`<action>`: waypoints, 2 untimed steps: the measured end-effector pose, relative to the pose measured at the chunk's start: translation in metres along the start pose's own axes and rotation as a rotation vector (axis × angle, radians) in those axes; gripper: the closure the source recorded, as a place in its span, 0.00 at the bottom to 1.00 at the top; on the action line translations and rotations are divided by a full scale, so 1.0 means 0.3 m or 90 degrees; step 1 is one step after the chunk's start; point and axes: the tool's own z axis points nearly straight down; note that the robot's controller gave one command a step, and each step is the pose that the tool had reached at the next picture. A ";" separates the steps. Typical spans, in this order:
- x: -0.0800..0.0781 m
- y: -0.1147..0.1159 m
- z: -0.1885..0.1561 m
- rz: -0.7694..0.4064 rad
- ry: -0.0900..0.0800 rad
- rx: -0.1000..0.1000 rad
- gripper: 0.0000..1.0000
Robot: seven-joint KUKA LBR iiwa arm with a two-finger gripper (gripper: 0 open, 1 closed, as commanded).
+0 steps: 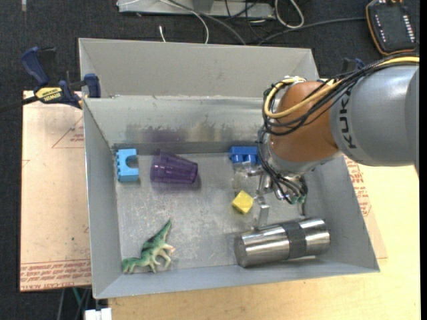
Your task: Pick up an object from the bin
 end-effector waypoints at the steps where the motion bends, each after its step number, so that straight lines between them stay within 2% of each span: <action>1: -0.009 -0.049 0.095 0.141 -0.006 -0.001 0.00; 2: 0.001 -0.022 0.095 0.050 -0.005 -0.001 1.00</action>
Offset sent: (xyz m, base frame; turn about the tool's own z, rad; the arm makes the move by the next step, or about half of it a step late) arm 0.0002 -0.0073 -0.0285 0.0761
